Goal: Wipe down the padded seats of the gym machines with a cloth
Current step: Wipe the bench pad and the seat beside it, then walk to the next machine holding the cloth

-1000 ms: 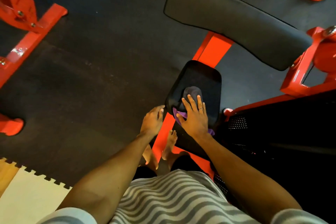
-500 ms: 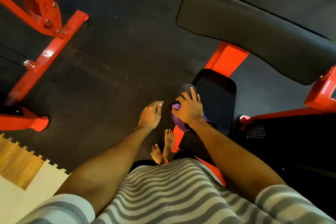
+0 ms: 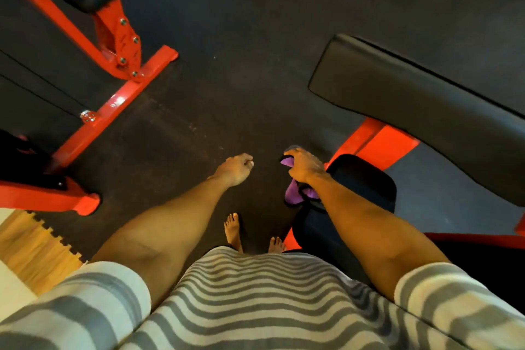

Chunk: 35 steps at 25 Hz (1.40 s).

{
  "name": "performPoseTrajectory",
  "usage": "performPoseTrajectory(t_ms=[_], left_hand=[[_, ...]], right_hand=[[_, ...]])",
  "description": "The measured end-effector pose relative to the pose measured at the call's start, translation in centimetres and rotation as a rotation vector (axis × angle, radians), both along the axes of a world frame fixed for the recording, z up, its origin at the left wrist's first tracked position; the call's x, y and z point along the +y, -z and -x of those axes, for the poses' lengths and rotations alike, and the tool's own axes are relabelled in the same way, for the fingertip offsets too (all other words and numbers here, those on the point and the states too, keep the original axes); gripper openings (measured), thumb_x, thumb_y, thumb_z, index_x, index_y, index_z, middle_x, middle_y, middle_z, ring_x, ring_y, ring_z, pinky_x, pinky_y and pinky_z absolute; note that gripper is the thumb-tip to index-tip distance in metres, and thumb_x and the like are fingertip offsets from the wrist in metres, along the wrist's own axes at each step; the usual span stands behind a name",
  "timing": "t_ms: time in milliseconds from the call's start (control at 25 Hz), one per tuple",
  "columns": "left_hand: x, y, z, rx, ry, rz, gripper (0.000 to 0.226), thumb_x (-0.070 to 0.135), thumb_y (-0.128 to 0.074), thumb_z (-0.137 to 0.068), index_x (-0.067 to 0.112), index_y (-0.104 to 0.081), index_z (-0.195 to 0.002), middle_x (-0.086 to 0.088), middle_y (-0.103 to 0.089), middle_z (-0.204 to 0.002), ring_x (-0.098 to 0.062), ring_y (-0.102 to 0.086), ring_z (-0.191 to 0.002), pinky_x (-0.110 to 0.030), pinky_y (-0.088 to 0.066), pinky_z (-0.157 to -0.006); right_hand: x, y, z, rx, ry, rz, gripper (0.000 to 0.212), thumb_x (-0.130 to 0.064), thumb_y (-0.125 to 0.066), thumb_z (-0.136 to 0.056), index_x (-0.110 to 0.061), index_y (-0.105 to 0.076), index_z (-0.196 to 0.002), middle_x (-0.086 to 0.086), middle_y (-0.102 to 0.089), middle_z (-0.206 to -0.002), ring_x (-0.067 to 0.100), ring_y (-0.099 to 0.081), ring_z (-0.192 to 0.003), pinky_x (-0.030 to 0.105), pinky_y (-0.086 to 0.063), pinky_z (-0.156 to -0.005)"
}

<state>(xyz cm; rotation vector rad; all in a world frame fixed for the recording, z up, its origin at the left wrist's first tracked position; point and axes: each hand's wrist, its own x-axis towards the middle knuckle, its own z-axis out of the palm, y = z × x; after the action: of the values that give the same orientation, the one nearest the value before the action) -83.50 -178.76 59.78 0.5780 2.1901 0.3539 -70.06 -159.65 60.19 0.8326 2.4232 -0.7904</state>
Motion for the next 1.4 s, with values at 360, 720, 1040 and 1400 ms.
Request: performPoseTrajectory(t_ms=[360,720,1040,1400], left_hand=[[4.1,0.1,19.5,0.139,0.072,0.005,0.043,0.042,-0.045,-0.104,0.028,-0.051,-0.145,-0.008,-0.052,-0.148,-0.031,-0.049,-0.135,-0.044,-0.042,-0.111],[11.8,-1.9,36.6,0.257,0.165,-0.032,0.042,0.041,-0.045,-0.103,0.029,-0.053,-0.142,-0.006,-0.051,-0.150,-0.029,-0.047,-0.137,-0.042,-0.040,-0.112],[28.4,-7.7,48.1,0.275,0.194,-0.156,0.042,0.038,-0.044,-0.106,0.025,-0.050,-0.145,-0.007,-0.050,-0.149,-0.029,-0.047,-0.136,-0.042,-0.041,-0.111],[47.7,-10.6,58.5,0.365,0.273,-0.198,0.038,0.042,-0.042,-0.104,0.029,-0.054,-0.138,-0.006,-0.054,-0.145,-0.031,-0.049,-0.133,-0.045,-0.043,-0.108]], right_hand=[[3.8,0.4,18.4,0.112,0.134,0.029,0.071,-0.017,-0.074,-0.087,-0.030,-0.046,-0.150,0.003,-0.048,-0.148,0.031,-0.052,-0.132,0.047,-0.046,-0.110],[10.1,-2.2,33.5,0.217,0.264,-0.023,0.061,-0.025,-0.075,-0.087,-0.028,-0.053,-0.144,0.007,-0.056,-0.139,0.033,-0.056,-0.126,0.044,-0.048,-0.105],[25.9,-4.9,44.6,0.246,0.358,-0.027,0.052,-0.032,-0.072,-0.090,-0.025,-0.055,-0.139,0.008,-0.058,-0.135,0.033,-0.059,-0.119,0.038,-0.050,-0.089],[43.5,-9.7,51.6,0.338,0.521,-0.028,0.045,-0.024,-0.062,-0.093,-0.024,-0.056,-0.138,0.009,-0.060,-0.135,0.034,-0.060,-0.118,0.039,-0.051,-0.093]])
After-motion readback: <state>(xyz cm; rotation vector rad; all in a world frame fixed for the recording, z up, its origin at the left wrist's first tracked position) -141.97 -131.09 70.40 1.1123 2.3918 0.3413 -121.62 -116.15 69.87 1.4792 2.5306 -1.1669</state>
